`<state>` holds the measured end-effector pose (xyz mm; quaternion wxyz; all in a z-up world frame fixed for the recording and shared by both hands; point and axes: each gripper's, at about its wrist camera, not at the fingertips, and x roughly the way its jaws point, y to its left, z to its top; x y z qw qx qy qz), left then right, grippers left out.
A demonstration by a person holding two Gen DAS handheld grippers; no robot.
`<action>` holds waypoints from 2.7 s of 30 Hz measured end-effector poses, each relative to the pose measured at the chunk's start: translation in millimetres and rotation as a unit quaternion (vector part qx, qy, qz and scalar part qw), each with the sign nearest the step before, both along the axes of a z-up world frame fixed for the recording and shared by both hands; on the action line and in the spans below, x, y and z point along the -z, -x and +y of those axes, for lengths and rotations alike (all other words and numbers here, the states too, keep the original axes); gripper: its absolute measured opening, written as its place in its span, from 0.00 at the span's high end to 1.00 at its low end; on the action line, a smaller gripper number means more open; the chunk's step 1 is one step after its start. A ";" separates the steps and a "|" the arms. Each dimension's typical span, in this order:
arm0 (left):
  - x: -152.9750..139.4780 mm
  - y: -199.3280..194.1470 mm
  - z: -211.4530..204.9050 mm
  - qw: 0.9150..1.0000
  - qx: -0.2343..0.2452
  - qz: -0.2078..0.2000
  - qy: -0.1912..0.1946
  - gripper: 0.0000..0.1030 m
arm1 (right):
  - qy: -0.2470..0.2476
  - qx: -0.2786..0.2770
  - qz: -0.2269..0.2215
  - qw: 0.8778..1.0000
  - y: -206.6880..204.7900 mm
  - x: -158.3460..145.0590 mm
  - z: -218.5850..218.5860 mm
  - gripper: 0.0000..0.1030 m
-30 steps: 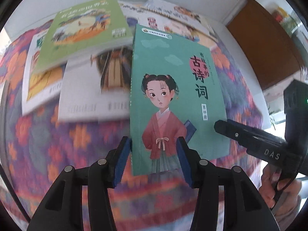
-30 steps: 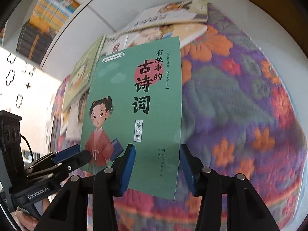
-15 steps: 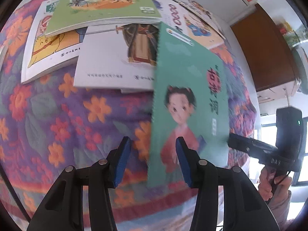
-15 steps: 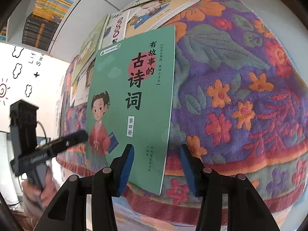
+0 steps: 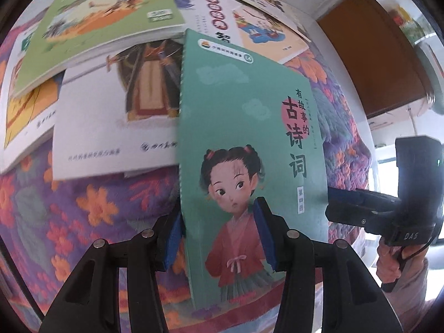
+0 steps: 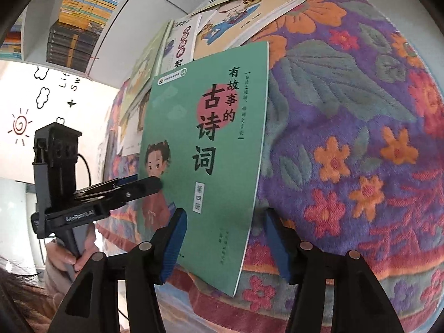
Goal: Organize books
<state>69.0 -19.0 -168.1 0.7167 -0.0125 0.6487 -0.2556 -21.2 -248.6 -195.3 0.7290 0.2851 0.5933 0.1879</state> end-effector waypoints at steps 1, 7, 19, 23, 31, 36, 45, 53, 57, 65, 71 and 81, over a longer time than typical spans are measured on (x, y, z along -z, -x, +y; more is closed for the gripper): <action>0.4 -0.7 -1.3 1.000 0.004 -0.001 0.002 0.55 | -0.003 -0.003 -0.002 1.000 -0.5 0.6 -0.9 0.45; 1.4 -5.6 -2.2 1.000 0.017 -0.002 0.013 0.54 | -0.027 -0.017 -0.014 0.999 -13.6 3.3 -0.4 0.39; 2.3 -7.9 -9.2 0.999 0.020 -0.004 0.029 0.43 | -0.058 -0.022 -0.007 0.998 -26.4 7.9 -4.9 0.41; 3.2 -10.3 3.8 0.999 0.000 0.013 0.048 0.52 | -0.053 -0.008 -0.016 0.998 -25.4 12.7 -14.6 0.76; 9.8 -18.3 21.0 0.995 -0.042 0.054 0.071 0.64 | -0.086 0.010 -0.020 0.996 -19.8 24.5 -24.6 0.86; 9.9 -16.0 16.3 0.996 -0.034 0.048 0.063 0.65 | -0.122 0.030 -0.013 0.992 -19.5 33.4 -29.4 0.85; 11.7 -16.6 16.5 0.995 -0.045 0.053 0.065 0.65 | -0.111 0.044 -0.012 0.993 -28.5 29.6 -21.7 0.85; 0.5 -3.4 0.8 0.999 -0.048 0.026 -0.003 0.65 | -0.002 0.041 -0.032 0.999 -21.3 -3.9 1.1 0.84; -7.8 9.6 -8.3 0.999 -0.020 0.006 -0.030 0.66 | 0.017 0.023 -0.053 0.998 -13.2 -25.4 8.1 0.86; -19.2 33.6 -3.7 0.999 -0.002 -0.003 -0.032 0.67 | 0.038 -0.006 -0.096 0.995 4.9 -54.4 29.6 0.86; -36.3 40.5 10.4 1.000 -0.007 -0.020 -0.020 0.67 | 0.064 -0.023 -0.115 0.991 13.9 -72.5 44.6 0.86; -61.9 45.3 56.3 0.998 -0.031 -0.047 0.000 0.67 | 0.073 -0.051 -0.145 0.985 21.2 -94.4 84.0 0.86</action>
